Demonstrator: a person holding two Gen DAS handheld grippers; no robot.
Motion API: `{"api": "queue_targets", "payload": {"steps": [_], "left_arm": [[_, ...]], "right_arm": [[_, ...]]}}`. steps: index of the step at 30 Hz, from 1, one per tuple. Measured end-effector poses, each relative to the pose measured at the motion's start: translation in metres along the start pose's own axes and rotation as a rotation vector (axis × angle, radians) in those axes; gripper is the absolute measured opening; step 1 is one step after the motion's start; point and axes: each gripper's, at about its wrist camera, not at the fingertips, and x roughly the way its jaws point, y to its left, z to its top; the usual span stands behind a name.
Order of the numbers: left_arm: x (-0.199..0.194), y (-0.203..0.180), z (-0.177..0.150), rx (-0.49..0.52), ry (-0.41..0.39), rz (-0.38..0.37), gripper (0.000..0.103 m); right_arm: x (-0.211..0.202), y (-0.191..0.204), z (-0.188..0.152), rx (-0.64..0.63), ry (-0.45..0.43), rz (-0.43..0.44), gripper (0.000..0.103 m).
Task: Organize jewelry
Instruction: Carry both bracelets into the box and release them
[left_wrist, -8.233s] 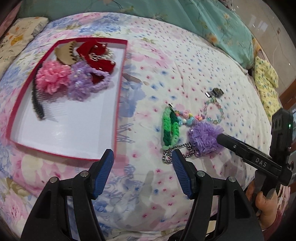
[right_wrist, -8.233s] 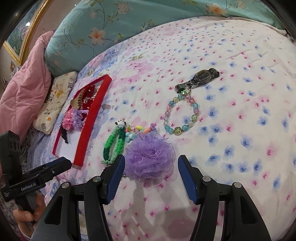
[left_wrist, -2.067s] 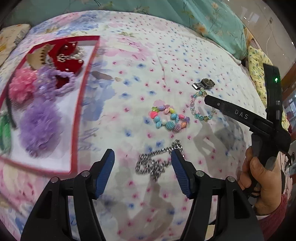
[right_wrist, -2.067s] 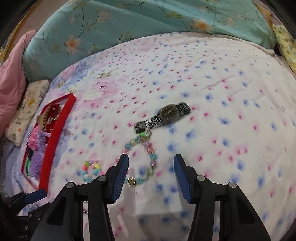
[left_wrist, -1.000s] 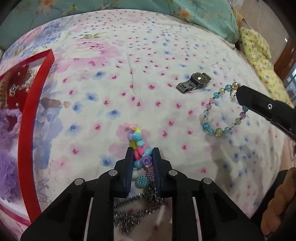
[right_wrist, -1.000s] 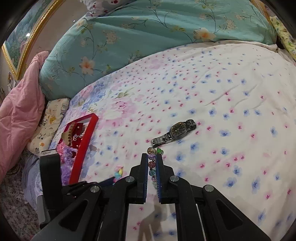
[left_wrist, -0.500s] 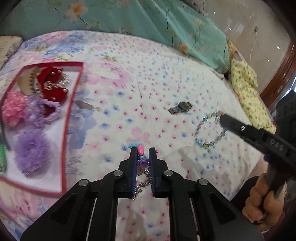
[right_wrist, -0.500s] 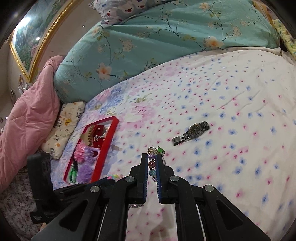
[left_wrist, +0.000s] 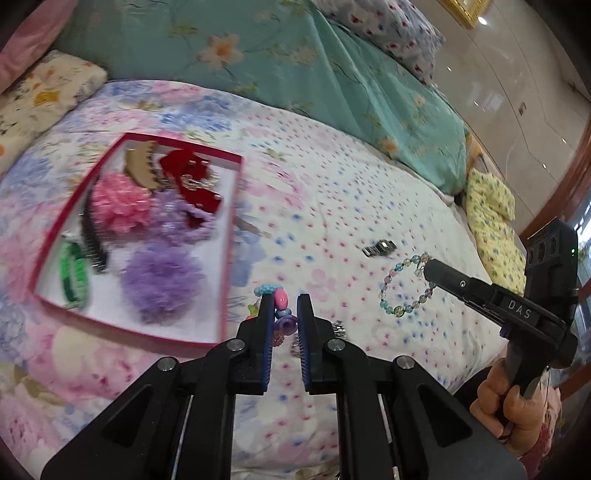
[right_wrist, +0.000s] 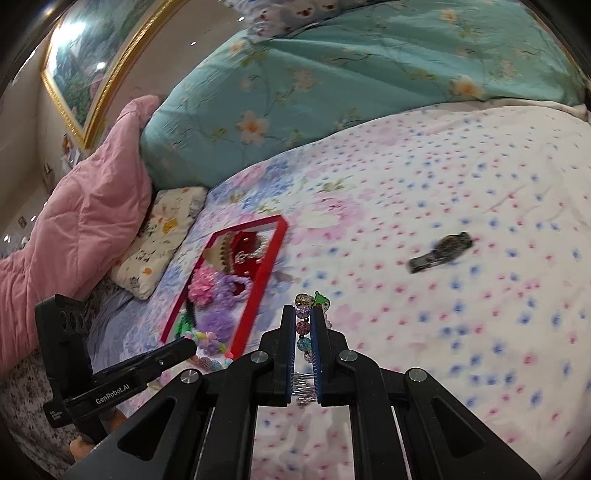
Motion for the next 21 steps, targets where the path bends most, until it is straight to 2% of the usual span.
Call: {"api": "queue_targets", "payload": {"steps": [10,21], "left_arm": [[-0.030,0.057,-0.008,-0.117,-0.046,0.044,0.010],[-0.038,0.090,0.003,-0.172,-0.072,0.043,0.010]], "right_arm": [[0.033,0.044,-0.008,-0.066,0.063,0.053,0.007],[0.067,0.084,-0.006,-0.115,0.118,0.128,0.007]]}}
